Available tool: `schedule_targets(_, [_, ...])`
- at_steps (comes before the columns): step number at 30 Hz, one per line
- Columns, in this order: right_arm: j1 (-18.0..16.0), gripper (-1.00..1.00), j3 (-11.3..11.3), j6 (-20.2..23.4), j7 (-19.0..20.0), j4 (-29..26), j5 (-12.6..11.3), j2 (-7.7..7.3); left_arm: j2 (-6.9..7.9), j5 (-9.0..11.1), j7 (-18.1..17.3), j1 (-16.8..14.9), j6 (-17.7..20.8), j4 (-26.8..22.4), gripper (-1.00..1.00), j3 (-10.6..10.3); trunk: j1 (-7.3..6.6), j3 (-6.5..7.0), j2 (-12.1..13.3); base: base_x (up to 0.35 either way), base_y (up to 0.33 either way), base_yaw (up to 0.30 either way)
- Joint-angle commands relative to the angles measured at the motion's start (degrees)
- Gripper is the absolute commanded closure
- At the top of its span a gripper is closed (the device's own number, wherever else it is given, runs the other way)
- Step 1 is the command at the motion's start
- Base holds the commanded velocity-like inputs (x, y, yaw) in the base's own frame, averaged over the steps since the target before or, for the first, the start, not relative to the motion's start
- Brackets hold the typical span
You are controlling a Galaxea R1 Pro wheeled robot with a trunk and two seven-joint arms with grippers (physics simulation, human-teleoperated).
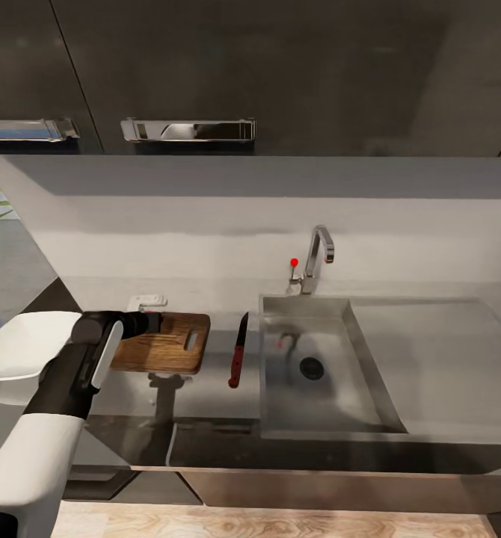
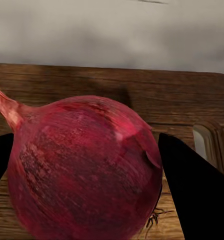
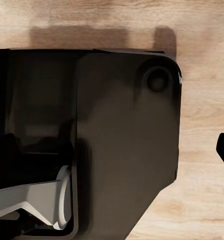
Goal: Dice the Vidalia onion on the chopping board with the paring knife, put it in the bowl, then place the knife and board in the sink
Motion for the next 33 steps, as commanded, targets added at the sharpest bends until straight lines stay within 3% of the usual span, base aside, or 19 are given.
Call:
schedule_targets(1, [0.0, -1.0, -0.2, -0.2, -0.1, 0.0, 0.4, 0.01, 0.04, 0.4, 0.2, -0.1, 0.3, 0.1, 1.0, -0.1, 0.03, -0.1, -0.1, 0.0, 0.0, 0.0])
schedule_targets(27, [0.0, -1.0, -0.2, -0.3, -0.1, 0.0, 0.5, -0.08, -0.15, 0.4, 0.2, 0.0, 0.0, 3.1, 1.0, -0.2, 0.03, -0.1, -0.1, 0.0, 0.0, 0.0])
schedule_targets(28, [0.0, -1.0, -0.2, -0.3, -0.1, 0.0, 0.5, -0.08, -0.12, 0.4, 0.2, 0.0, -0.1, 3.1, -1.0, -0.2, 0.03, -0.1, -0.1, 0.0, 0.0, 0.0])
schedule_targets(33, [0.0, -1.0, -0.2, -0.3, -0.1, 0.0, 0.5, -0.08, -0.14, 0.4, 0.2, 0.0, -0.2, 3.2, -1.0, -0.2, 0.03, -0.1, -0.1, 0.0, 0.0, 0.0])
